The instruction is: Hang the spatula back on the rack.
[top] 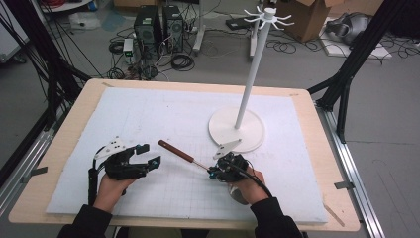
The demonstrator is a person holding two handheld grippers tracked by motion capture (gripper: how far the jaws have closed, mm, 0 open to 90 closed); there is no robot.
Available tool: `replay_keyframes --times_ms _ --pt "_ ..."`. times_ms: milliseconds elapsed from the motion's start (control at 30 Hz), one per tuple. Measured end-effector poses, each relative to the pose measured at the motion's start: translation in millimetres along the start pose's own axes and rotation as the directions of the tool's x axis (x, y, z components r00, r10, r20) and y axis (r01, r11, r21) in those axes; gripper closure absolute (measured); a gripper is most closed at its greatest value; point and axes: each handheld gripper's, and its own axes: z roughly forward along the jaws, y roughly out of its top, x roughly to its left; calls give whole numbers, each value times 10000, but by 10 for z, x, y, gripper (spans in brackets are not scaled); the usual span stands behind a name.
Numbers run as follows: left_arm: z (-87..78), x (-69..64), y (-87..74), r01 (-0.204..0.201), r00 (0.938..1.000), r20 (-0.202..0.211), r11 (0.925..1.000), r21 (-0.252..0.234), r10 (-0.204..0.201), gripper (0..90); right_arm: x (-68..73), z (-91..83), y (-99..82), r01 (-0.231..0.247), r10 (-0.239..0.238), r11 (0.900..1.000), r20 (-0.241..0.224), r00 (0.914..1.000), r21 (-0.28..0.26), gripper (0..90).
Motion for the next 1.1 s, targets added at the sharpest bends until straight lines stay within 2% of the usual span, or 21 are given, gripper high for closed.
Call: replay_keyframes --times_ms 167,233,300,333,367,500,633,733,800,900,933,1033,1100 --pt "101 -40 123 324 9990 288 9992 251 -331 257 30 -149 1 -64 92 9947 276 9996 -1022 847" --pt "145 -66 185 397 9981 460 9987 316 -411 259 62 -211 11 26 44 9891 475 9989 -1474 847" --pt "186 -101 250 570 9957 718 9983 123 -577 257 90 -270 22 53 81 9835 734 9973 -1810 847" --pt "205 -120 287 619 9949 797 9981 59 -622 254 111 -328 34 42 159 9771 927 9956 -2128 846" --pt "219 -133 316 632 9939 903 9980 34 -632 254 111 -328 34 42 159 9771 927 9956 -2128 846" --pt "303 -210 476 478 9936 1027 9988 -137 -461 245 160 -423 70 187 149 9629 1222 9924 -2693 846" --pt "385 -270 616 447 9932 1085 9986 -296 -412 233 211 -423 90 302 124 9558 1428 9897 -2925 846" --pt "440 -270 683 715 9922 1047 9969 -329 -677 234 271 -422 109 570 -26 9462 1686 9857 -3185 845" --pt "468 -268 720 876 9902 1119 9957 -291 -838 245 300 -415 123 701 -144 9460 1751 9845 -3166 845" --pt "501 -265 772 1141 9836 1444 9929 -326 -1082 324 341 -400 137 977 -361 9433 1946 9802 -3171 845" --pt "505 -264 785 1202 9812 1558 9922 -320 -1138 368 355 -403 143 1050 -403 9388 1981 9793 -3279 845" --pt "523 -275 824 1350 9713 2014 9904 -287 -1266 507 377 -420 158 1171 -487 9335 2037 9778 -3390 845" --pt "524 -289 842 1436 9643 2290 9891 -314 -1328 562 383 -430 159 1192 -475 9315 2101 9765 -3437 845"
